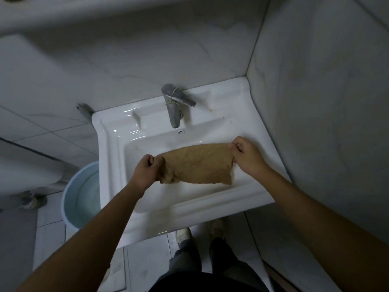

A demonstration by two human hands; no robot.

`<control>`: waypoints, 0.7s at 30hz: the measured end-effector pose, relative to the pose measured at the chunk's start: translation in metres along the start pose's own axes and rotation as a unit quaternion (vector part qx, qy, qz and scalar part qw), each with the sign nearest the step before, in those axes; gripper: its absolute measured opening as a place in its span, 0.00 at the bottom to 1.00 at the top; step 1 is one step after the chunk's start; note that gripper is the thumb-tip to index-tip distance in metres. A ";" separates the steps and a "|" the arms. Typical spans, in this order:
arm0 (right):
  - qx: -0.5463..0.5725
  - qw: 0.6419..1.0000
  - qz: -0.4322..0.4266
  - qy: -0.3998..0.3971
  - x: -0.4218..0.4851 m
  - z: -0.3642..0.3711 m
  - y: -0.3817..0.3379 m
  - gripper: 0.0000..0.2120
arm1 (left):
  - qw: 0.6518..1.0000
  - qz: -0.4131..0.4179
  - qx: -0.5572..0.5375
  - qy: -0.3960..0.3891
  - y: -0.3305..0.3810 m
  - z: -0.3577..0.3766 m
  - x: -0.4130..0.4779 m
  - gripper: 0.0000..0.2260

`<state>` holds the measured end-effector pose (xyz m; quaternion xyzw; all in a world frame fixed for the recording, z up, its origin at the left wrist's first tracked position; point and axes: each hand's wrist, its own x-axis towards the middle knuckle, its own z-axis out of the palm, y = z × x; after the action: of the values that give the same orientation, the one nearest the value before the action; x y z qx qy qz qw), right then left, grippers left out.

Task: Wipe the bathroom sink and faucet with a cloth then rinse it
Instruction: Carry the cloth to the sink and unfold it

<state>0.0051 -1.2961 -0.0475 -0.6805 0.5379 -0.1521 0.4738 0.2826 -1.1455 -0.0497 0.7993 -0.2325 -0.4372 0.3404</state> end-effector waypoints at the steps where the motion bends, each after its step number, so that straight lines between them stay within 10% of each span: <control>1: 0.009 1.000 -0.006 0.004 0.006 -0.004 -0.007 0.12 | 0.999 -0.009 -0.033 -0.003 0.005 -0.004 0.001 0.12; 12: -0.053 0.997 0.037 -0.040 0.058 0.025 -0.011 0.13 | 0.996 -0.054 -0.069 -0.010 -0.011 -0.016 0.033 0.10; 21: -0.051 0.990 0.010 -0.132 0.068 0.028 -0.030 0.07 | 0.990 0.098 0.071 0.064 -0.004 -0.025 0.030 0.04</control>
<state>0.0681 -1.3433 -0.0576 -0.7126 0.4843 -0.0281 0.5069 0.3201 -1.1544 -0.0595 0.8213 -0.3182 -0.3314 0.3381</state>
